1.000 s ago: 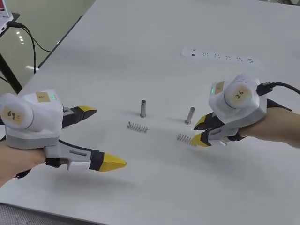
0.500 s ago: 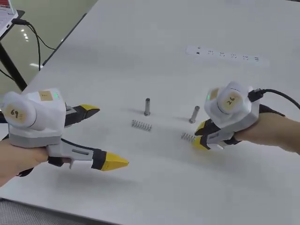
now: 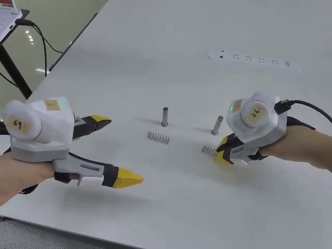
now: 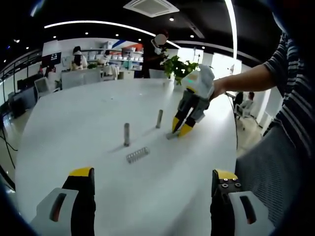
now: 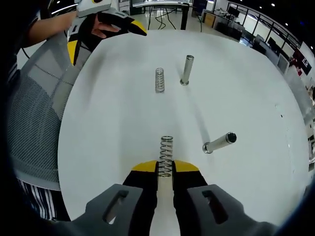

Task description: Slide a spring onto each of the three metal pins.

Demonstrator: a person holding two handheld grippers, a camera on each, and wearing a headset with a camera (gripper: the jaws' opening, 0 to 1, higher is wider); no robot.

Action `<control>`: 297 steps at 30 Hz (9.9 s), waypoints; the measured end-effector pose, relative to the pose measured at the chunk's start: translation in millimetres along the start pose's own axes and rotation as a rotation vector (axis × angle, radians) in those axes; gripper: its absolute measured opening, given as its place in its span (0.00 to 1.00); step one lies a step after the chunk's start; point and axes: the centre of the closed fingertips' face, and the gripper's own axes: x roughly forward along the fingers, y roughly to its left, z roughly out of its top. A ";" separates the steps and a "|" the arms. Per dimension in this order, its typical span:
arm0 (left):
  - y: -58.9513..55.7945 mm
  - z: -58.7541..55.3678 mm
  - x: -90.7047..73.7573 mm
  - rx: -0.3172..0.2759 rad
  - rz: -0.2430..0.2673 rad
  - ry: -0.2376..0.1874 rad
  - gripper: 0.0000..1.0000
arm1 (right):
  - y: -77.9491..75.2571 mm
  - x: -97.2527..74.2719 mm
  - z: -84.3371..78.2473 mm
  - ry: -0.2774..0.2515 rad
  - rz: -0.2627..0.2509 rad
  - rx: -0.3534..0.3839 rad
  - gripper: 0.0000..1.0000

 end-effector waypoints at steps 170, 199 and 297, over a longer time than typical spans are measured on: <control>-117.3 48.1 115.2 0.239 -0.520 -0.064 0.03 | 58.9 -94.9 44.4 -0.286 0.030 -0.198 0.07; -120.1 51.9 114.3 0.234 -0.508 -0.074 0.03 | 65.1 -98.3 75.8 -0.469 0.002 -0.187 0.07; 4.7 6.4 31.7 -0.038 -0.080 -0.030 0.98 | -2.5 -101.6 71.6 -0.435 -0.226 -0.143 0.07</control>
